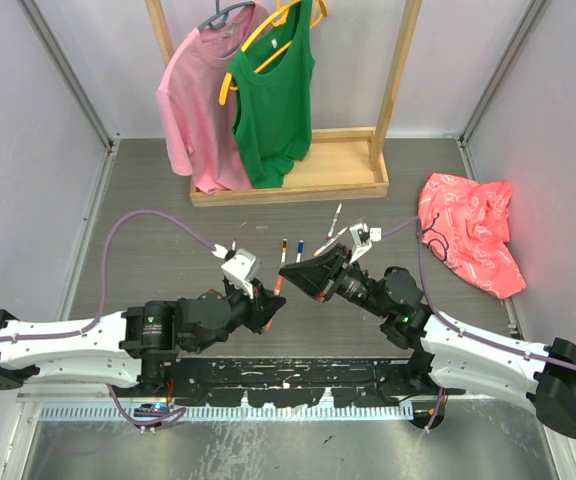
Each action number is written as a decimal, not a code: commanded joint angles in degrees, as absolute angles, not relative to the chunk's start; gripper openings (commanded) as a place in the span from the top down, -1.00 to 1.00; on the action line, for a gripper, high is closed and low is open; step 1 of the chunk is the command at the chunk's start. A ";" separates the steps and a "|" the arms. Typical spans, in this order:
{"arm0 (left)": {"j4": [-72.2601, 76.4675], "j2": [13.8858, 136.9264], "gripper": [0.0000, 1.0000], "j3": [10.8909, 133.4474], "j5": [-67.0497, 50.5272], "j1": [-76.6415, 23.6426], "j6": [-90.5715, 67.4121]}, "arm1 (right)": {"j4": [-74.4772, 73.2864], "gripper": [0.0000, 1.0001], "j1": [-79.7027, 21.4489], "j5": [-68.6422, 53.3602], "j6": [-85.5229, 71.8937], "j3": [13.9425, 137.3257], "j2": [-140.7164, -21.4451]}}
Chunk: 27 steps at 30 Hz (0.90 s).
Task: Insert the pens into the pen caps
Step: Insert the pen cap onto the pen, then press the pen cap onto the pen.
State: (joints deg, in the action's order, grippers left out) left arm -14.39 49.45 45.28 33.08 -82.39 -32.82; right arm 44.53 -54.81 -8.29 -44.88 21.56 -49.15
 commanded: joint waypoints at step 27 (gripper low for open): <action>-9.38 43.37 1.00 47.12 35.93 -82.44 -29.48 | 12.51 -0.17 -58.83 9.50 -30.34 37.35 -37.37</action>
State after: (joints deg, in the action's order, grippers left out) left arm -10.50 44.80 45.76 35.62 -82.50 -30.15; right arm 19.57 -58.65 0.64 -33.65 31.44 -40.18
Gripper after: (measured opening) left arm 0.114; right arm 0.571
